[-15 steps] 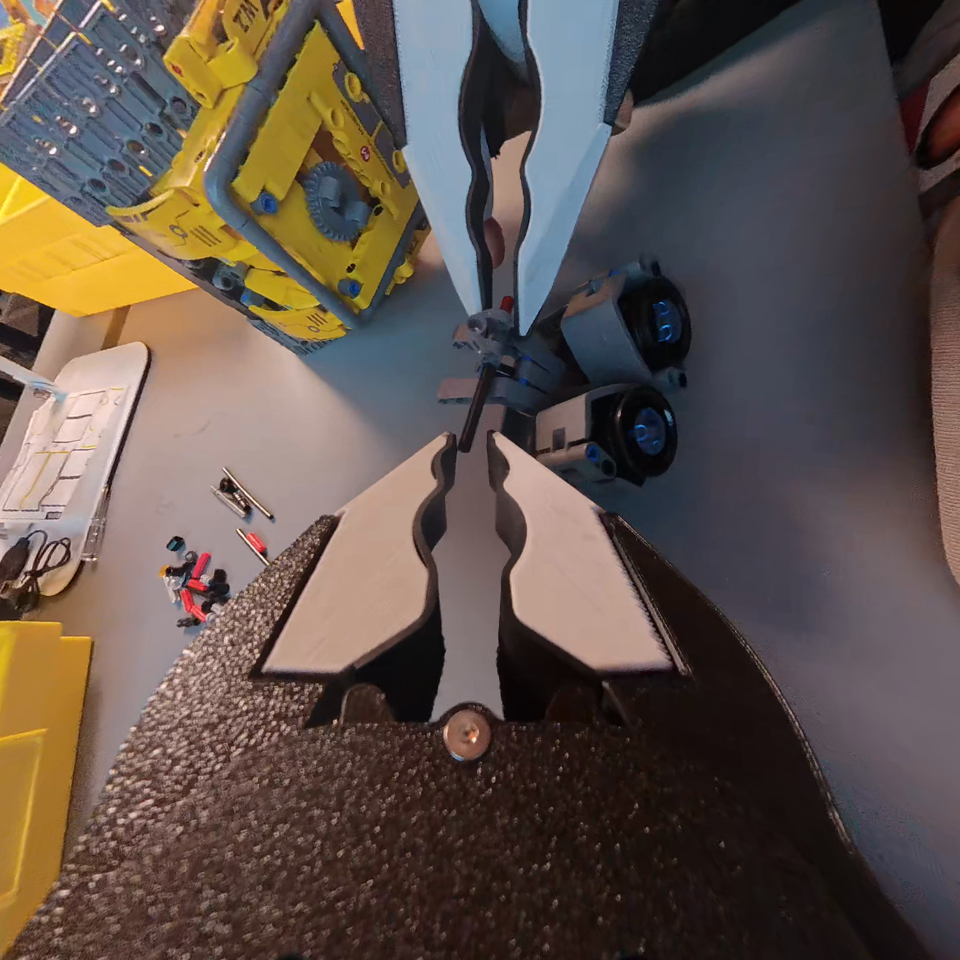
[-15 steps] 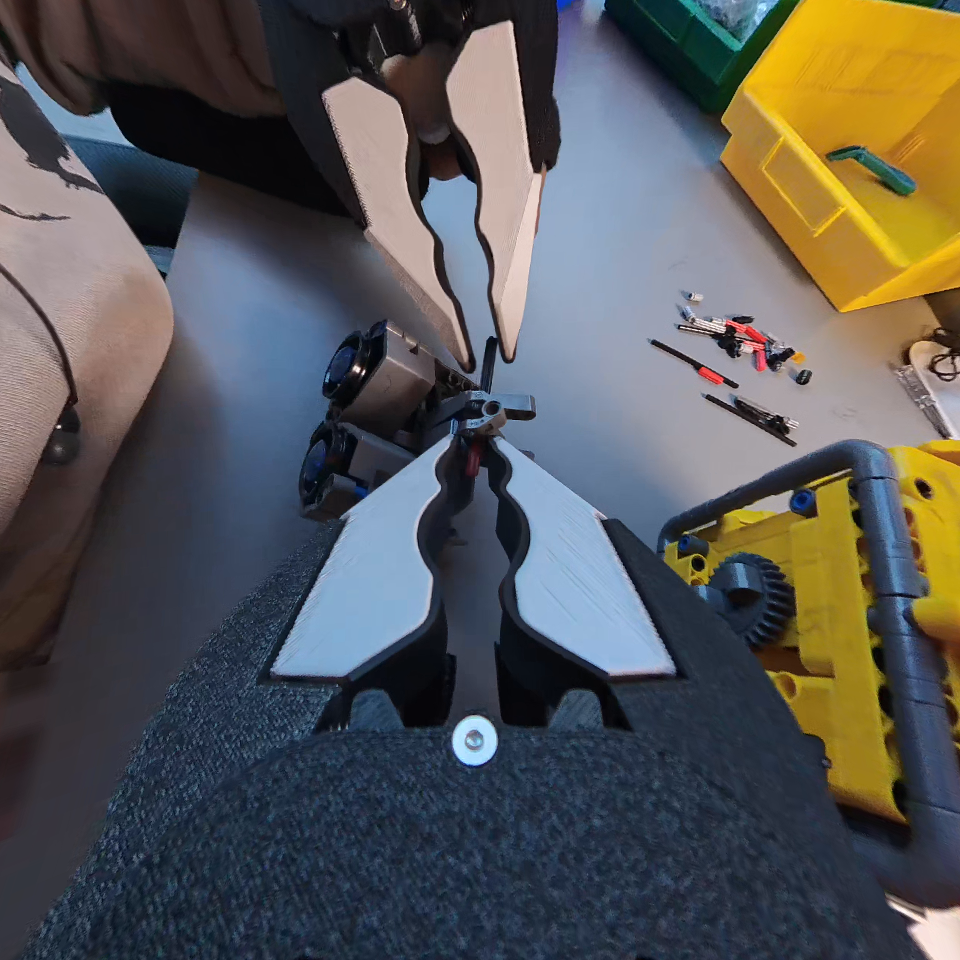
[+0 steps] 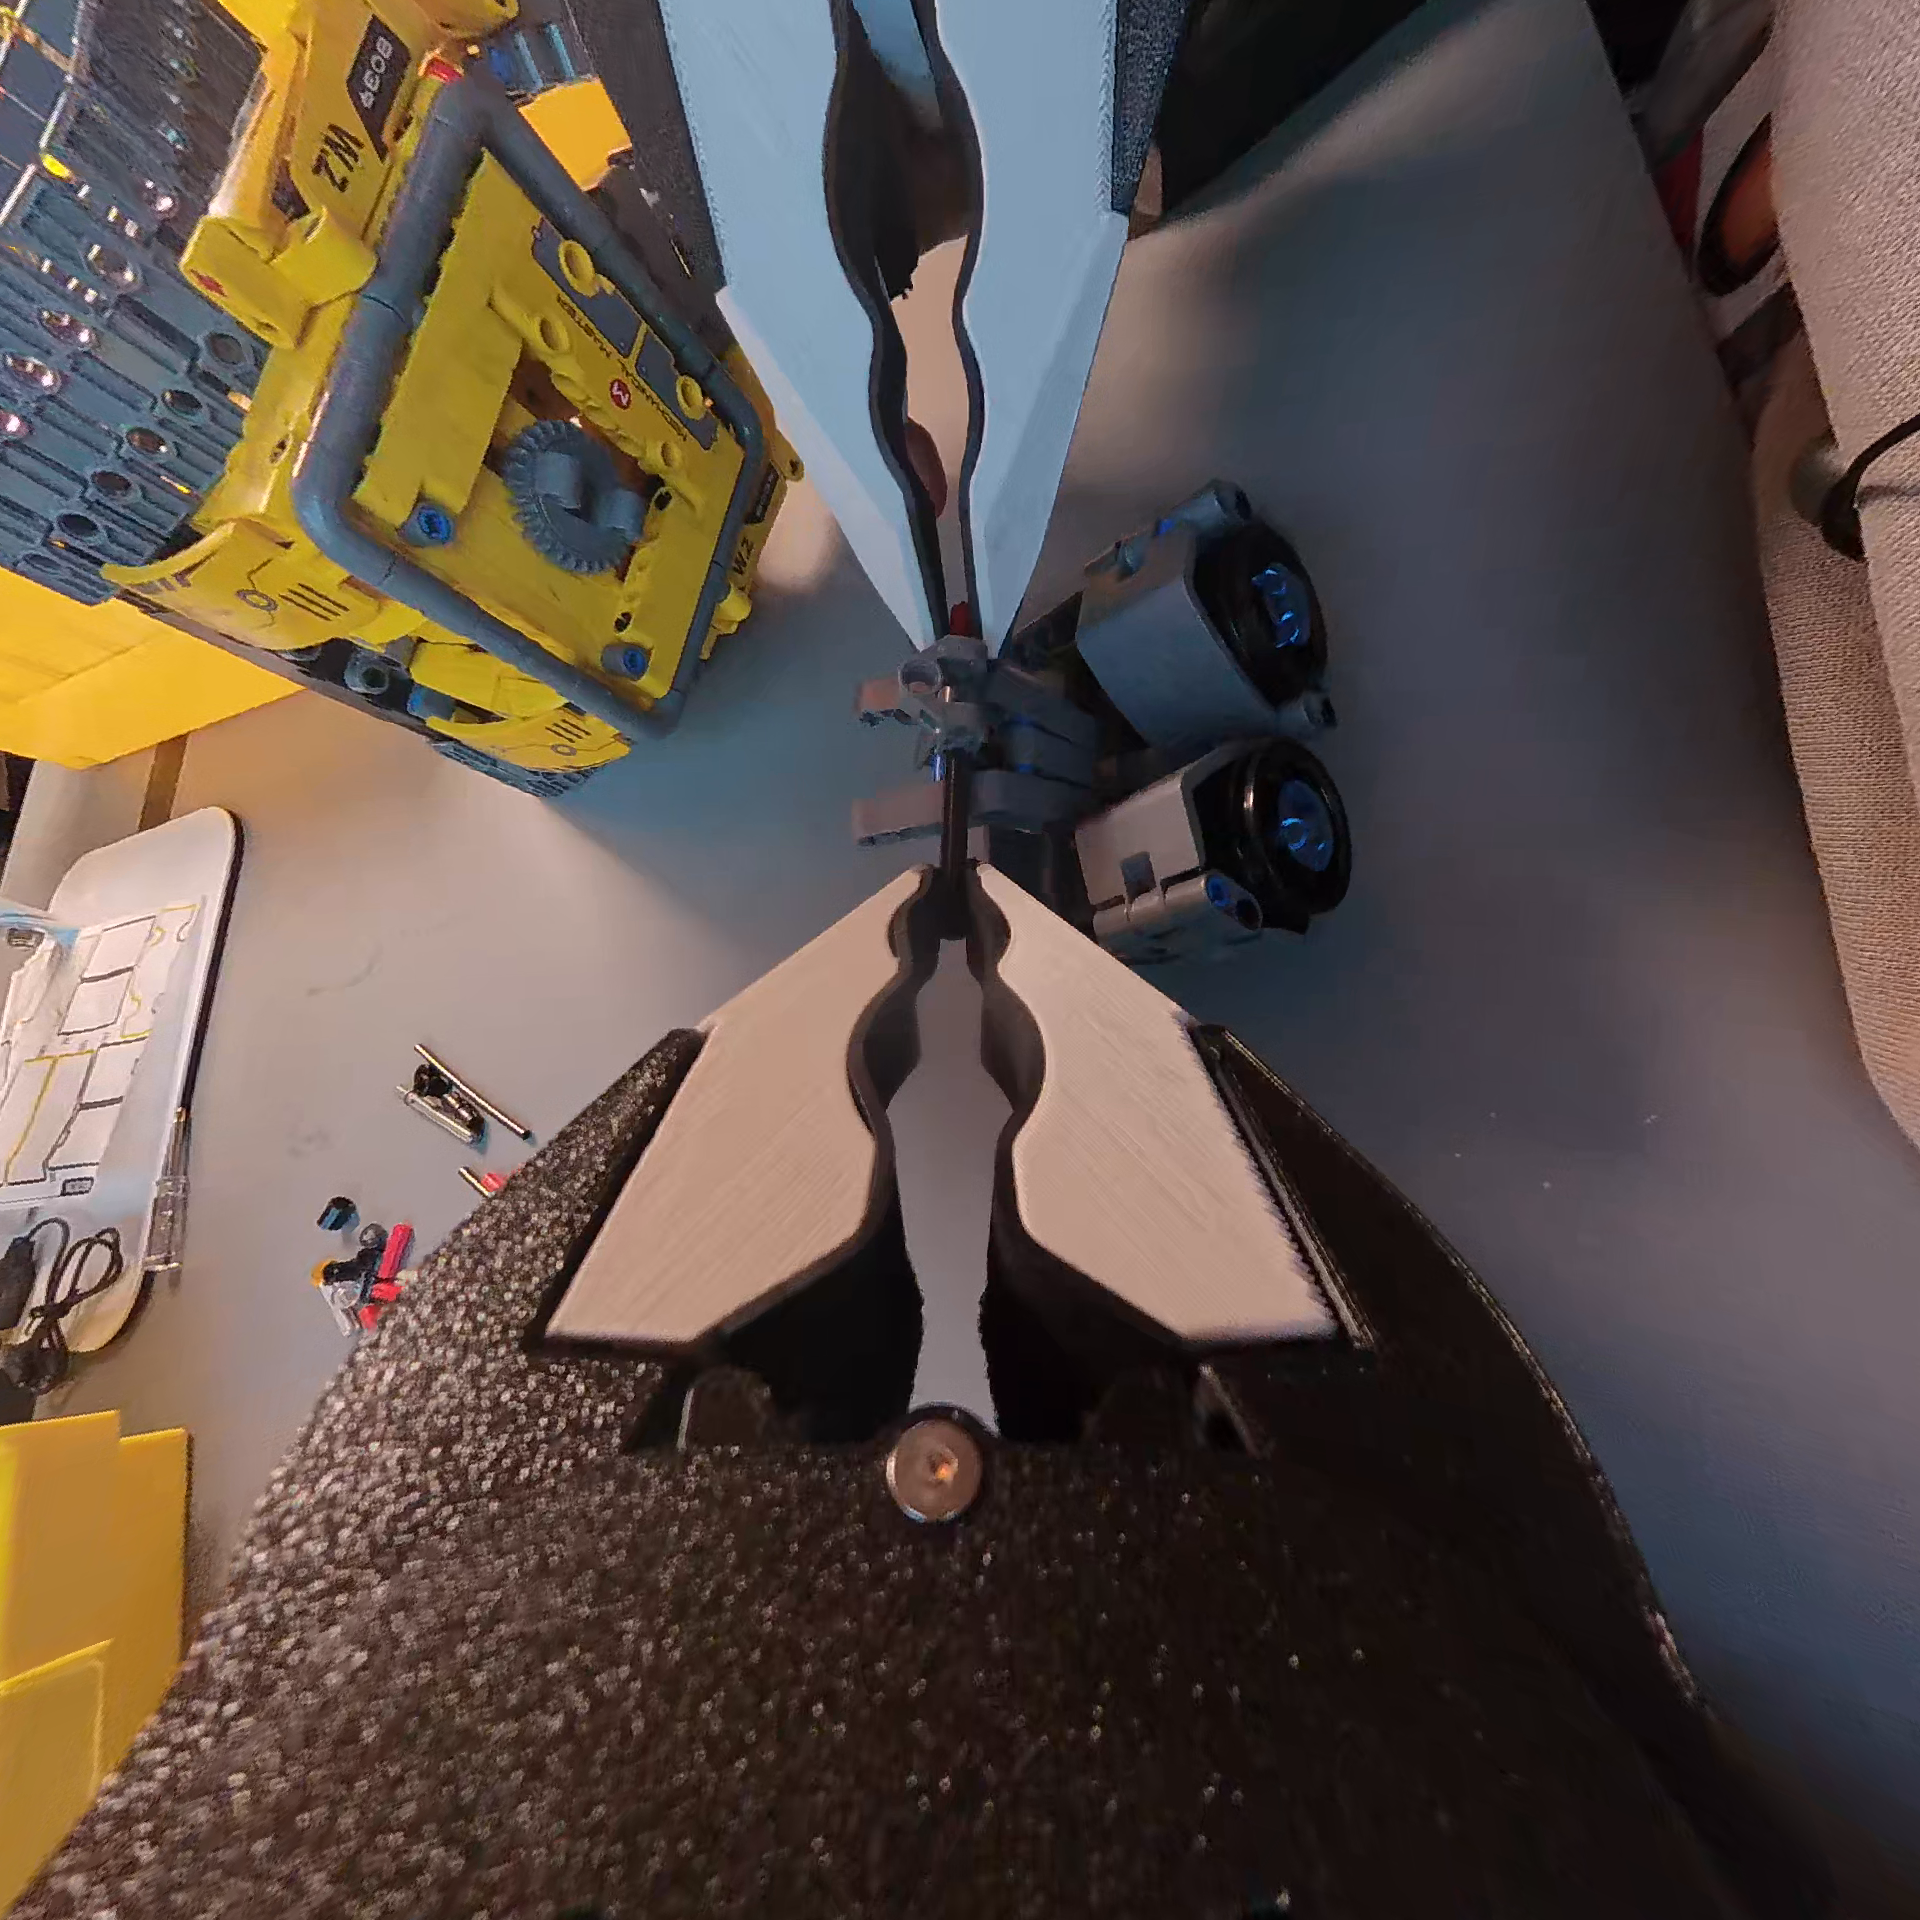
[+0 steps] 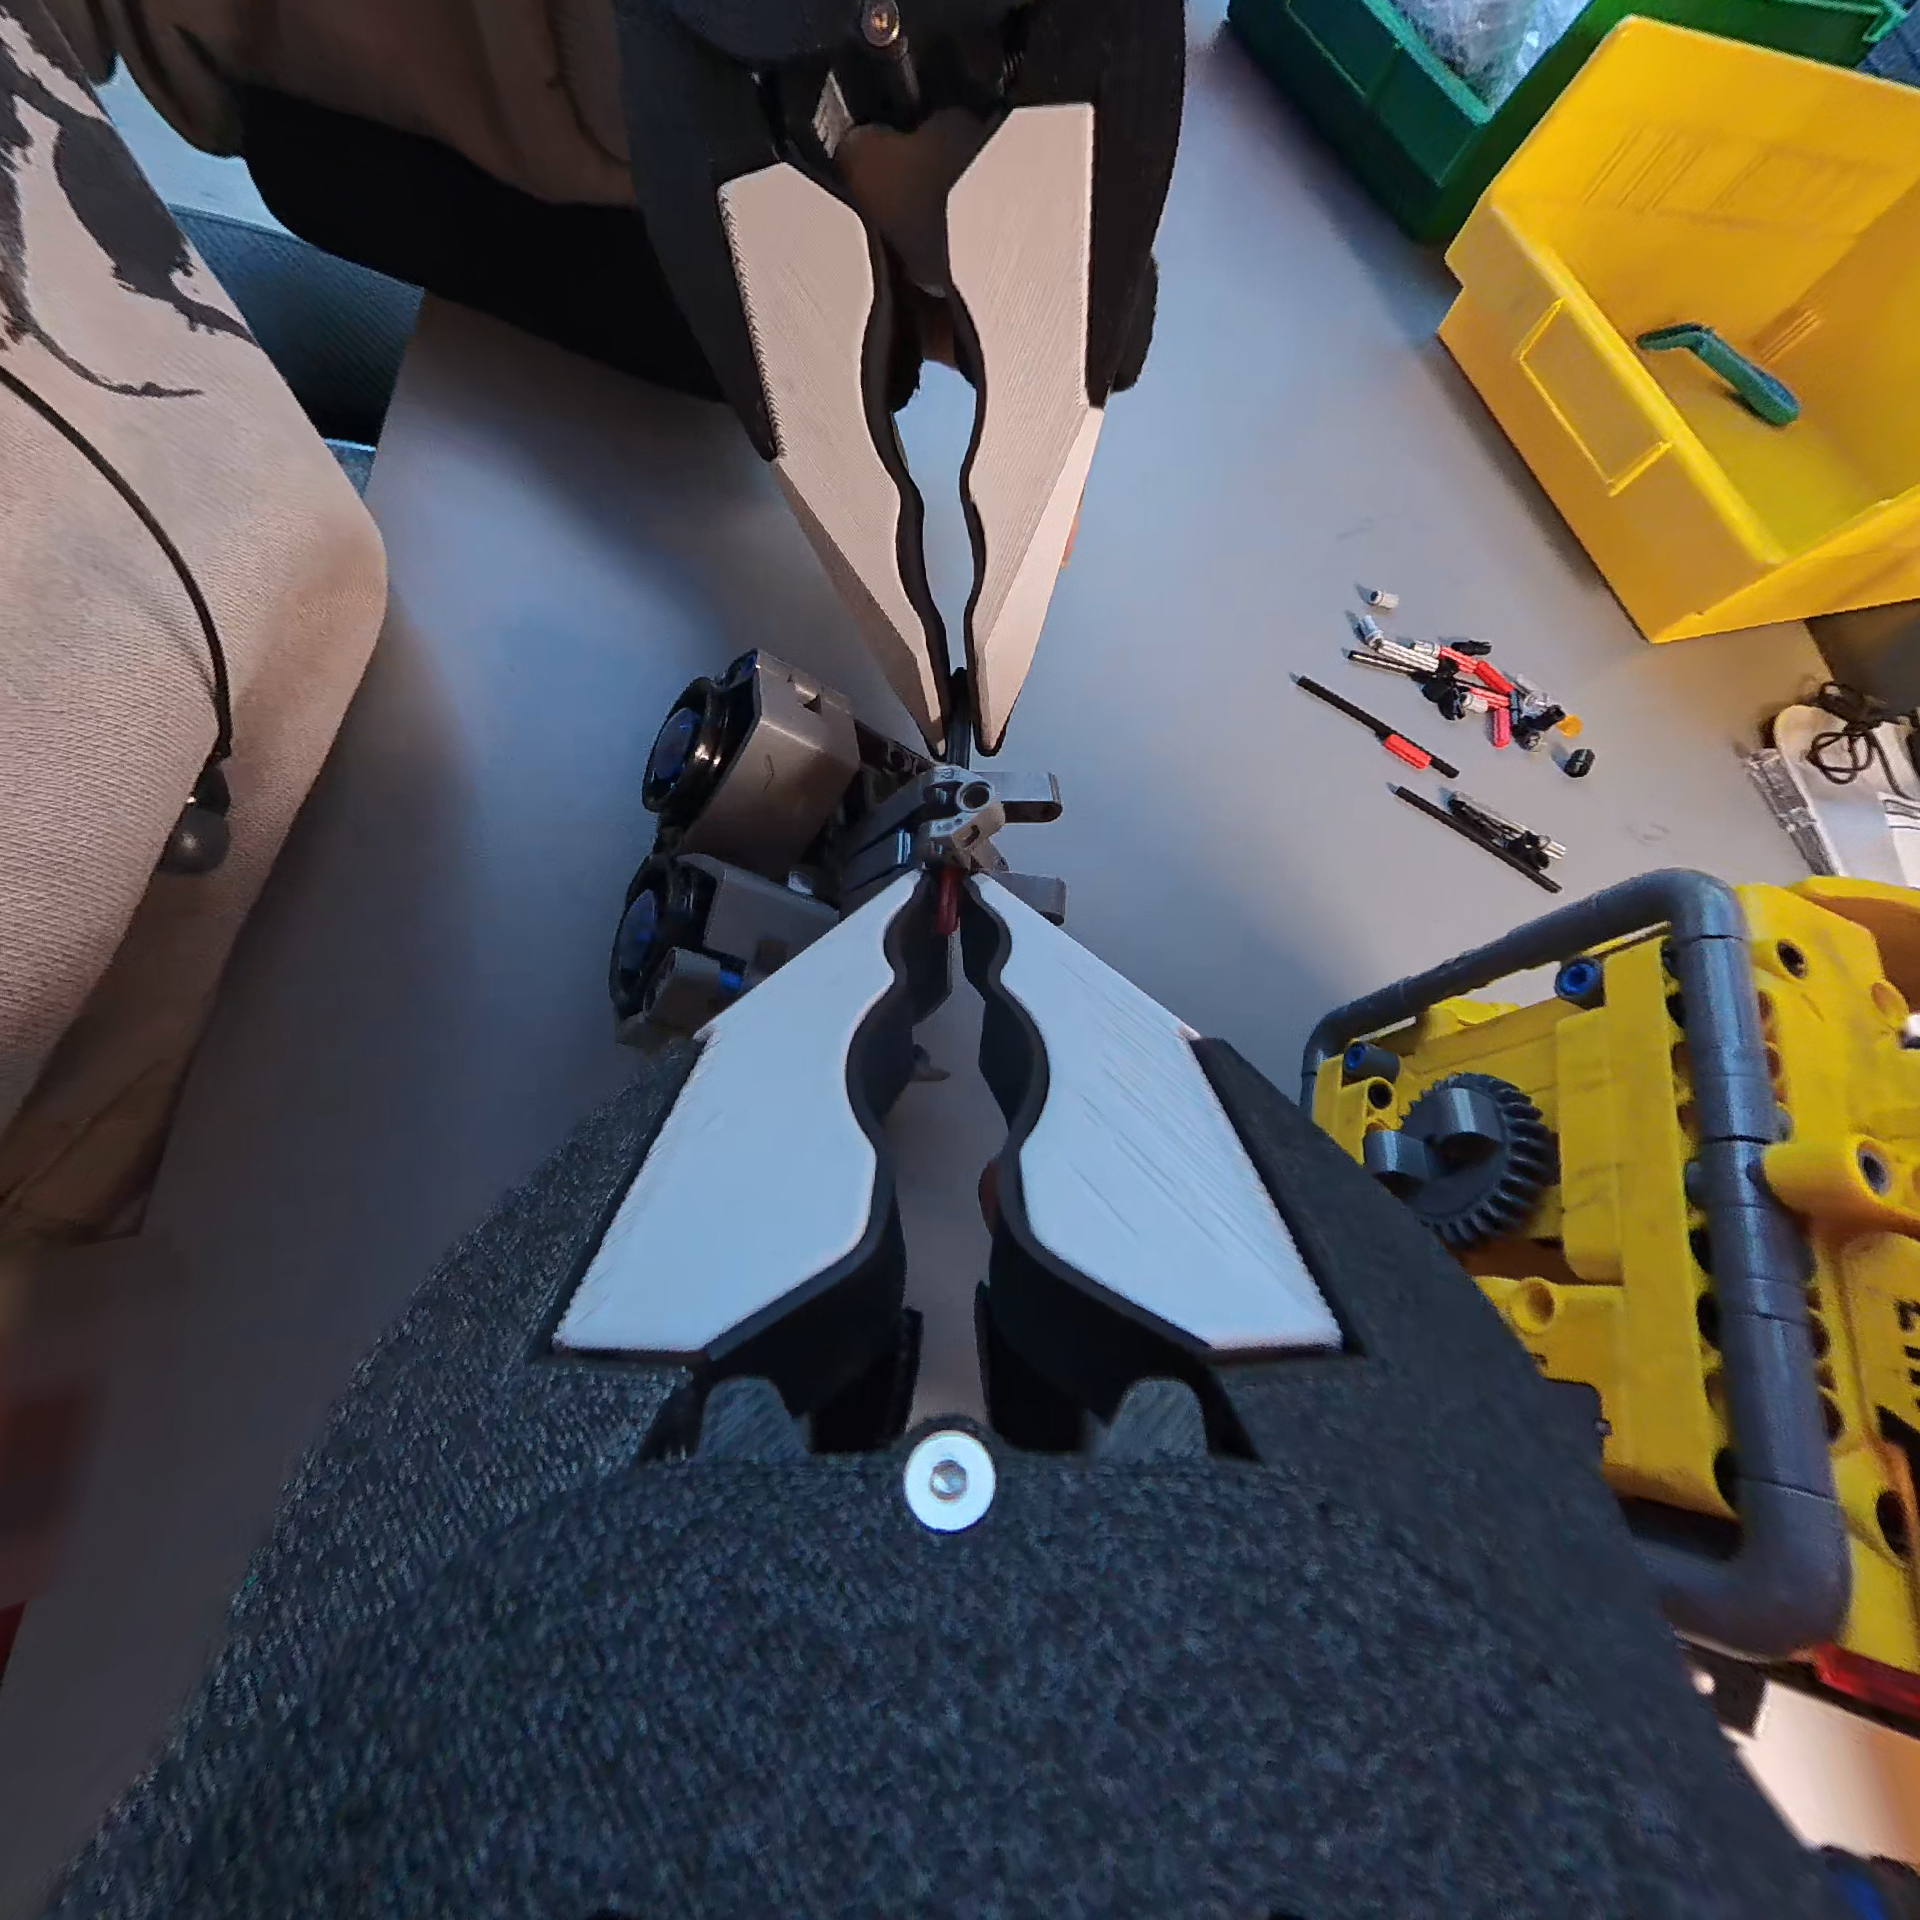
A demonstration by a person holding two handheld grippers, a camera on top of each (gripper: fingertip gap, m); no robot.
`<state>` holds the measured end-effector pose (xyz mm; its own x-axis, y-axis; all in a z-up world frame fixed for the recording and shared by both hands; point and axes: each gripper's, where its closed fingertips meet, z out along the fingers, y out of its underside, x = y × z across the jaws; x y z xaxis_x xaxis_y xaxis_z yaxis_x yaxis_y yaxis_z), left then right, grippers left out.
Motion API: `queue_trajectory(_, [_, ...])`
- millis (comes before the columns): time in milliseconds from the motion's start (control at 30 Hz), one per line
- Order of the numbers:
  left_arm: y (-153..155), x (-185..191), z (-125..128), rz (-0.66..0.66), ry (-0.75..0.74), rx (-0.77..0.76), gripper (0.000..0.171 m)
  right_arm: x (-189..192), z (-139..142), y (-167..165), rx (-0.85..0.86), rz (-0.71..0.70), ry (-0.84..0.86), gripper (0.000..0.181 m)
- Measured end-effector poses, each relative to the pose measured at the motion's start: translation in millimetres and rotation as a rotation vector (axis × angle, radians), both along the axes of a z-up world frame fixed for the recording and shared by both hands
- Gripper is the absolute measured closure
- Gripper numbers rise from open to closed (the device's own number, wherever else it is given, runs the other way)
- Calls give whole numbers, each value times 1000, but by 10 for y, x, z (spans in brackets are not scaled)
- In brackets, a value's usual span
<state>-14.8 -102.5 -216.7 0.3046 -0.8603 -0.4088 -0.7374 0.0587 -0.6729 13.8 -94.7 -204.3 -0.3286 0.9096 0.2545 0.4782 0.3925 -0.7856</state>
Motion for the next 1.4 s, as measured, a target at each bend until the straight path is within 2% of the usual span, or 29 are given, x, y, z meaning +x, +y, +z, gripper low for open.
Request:
queue_trajectory(167, [-15,-24,29,-14,-42,-13,169,2,43,-28,18,37,26,180])
queue_trajectory(200, [33,-128,-7,25,-9,-16,169,77,2,-21,23,57,-7,179])
queue_trajectory(233, [84,-282,-28,65,3,-13,169,151,-8,35,21,43,-12,179])
queue_trajectory(300, [-15,-338,117,50,-165,-73,169,249,-1,143,24,-13,7,179])
queue_trajectory(433, [53,-287,161,39,-162,-64,169,240,36,228,8,-70,12,178])
queue_trajectory(500, [48,-279,151,29,-169,-86,169,288,-154,368,48,-123,-100,177])
queue_trajectory(533, [49,-283,147,31,-177,-94,169,285,-220,416,74,-142,-111,171])
queue_trajectory(600, [56,-292,146,43,-202,-113,169,288,-284,346,46,-123,-148,141])
queue_trajectory(667, [51,-283,150,45,-216,-123,169,263,-147,284,10,-98,-117,133])
queue_trajectory(767, [36,-207,157,22,-223,-130,169,101,271,176,-69,-71,16,133])
queue_trajectory(800, [26,-151,168,2,-228,-134,169,8,341,114,-79,-54,38,132])
queue_trajectory(867, [-12,-13,197,-50,-231,-137,169,-182,293,13,-53,-12,22,129])
queue_trajectory(900, [-30,49,207,-71,-227,-135,169,-250,227,-38,-43,20,1,129])
queue_trajectory(967, [-77,116,194,-99,-215,-142,169,-317,163,-102,-46,64,-8,152])
queue_trajectory(1233, [-155,95,213,-107,-267,-182,169,-288,139,-128,-151,64,28,155])
queue_trajectory(1400, [-185,96,227,-121,-297,-203,170,-271,152,-148,-151,54,62,156])
